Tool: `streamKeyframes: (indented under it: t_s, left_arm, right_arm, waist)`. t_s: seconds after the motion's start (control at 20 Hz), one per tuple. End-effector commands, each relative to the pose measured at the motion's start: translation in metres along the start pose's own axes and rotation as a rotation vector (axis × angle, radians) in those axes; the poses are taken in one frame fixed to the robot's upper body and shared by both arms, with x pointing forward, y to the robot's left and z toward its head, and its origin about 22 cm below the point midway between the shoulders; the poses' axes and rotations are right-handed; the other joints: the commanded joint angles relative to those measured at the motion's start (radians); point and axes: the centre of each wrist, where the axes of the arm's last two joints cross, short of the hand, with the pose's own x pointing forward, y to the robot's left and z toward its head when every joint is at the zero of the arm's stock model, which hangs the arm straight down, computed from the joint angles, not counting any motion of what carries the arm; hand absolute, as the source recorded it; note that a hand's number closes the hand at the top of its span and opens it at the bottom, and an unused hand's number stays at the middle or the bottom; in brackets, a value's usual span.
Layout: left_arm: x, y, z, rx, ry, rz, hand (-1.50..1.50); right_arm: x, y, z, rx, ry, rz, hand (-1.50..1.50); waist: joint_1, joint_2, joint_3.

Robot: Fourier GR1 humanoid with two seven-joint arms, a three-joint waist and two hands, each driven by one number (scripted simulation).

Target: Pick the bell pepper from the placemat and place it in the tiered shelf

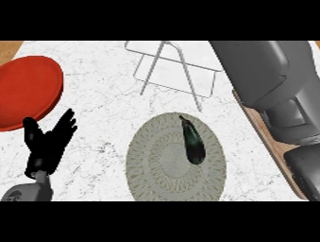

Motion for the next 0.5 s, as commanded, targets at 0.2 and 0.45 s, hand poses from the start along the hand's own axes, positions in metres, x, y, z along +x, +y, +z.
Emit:
streamKeyframes:
  t_s: [0.2, 0.45]
  left_arm:
    - [0.005, 0.016, 0.004, 0.007, 0.037, -0.003, 0.00]
    - [0.007, 0.024, 0.006, 0.010, 0.044, 0.010, 0.00]
  right_arm:
    - [0.014, -0.017, 0.003, -0.061, 0.059, -0.317, -1.50]
    - [-0.007, -0.044, -0.016, -0.096, 0.073, -0.505, -1.50]
  waist:
    - [-0.001, -0.002, -0.003]
    - [-0.009, -0.004, -0.002]
